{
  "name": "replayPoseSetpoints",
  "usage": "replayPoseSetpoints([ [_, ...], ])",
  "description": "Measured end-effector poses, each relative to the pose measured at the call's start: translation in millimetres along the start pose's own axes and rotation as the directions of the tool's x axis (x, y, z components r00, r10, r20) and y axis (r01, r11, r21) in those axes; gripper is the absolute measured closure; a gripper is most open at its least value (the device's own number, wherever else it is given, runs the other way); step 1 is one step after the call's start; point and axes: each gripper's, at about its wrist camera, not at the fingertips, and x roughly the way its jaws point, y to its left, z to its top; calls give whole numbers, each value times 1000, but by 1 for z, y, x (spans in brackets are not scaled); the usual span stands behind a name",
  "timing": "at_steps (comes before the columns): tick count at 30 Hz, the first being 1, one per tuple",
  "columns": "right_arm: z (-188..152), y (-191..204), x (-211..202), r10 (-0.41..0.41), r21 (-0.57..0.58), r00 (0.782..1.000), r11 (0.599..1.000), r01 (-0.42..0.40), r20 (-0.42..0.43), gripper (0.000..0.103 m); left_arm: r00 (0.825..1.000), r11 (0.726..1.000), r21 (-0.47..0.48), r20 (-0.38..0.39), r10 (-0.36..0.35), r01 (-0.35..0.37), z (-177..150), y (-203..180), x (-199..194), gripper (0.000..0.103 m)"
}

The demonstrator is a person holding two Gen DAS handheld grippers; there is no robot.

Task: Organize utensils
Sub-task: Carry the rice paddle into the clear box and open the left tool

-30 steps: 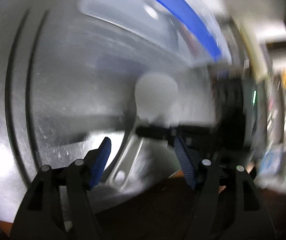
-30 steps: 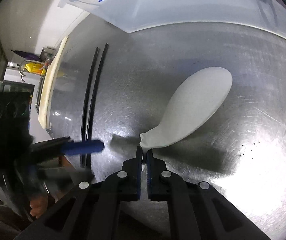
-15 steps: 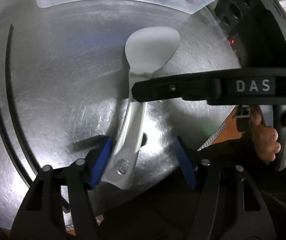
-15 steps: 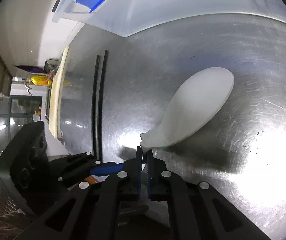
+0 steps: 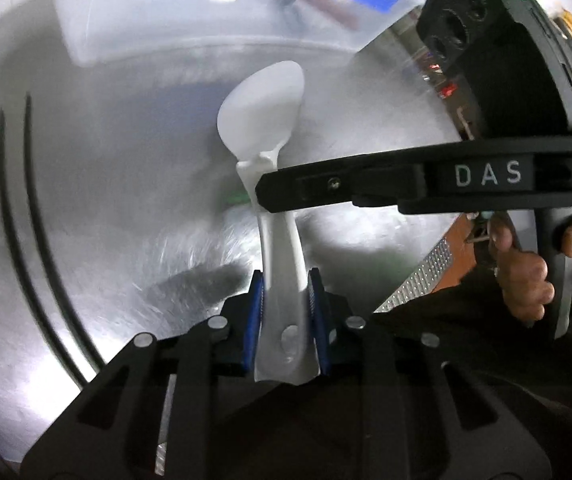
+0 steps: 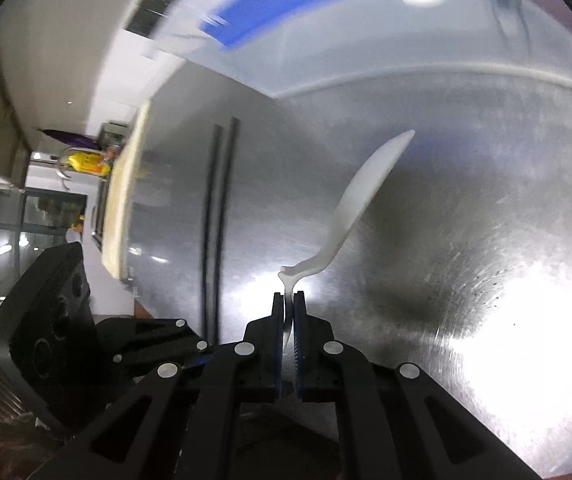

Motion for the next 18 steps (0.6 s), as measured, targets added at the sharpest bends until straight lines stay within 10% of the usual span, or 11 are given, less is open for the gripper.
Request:
replayPoseSetpoints([
  [9, 16, 50, -92, 60, -139, 972, 990, -28, 225, 97, 967, 984, 164, 253, 24, -67, 27, -39, -88, 82],
  [15, 90, 67, -146, 6, -193, 927, 979, 72, 375, 97, 914, 969, 211, 403, 35, -130, 108, -43, -114, 82],
  [18, 137, 55, -154, -54, -161, 917, 979, 127, 395, 97, 921, 980, 176, 389, 15, -91, 161, -32, -104, 82],
])
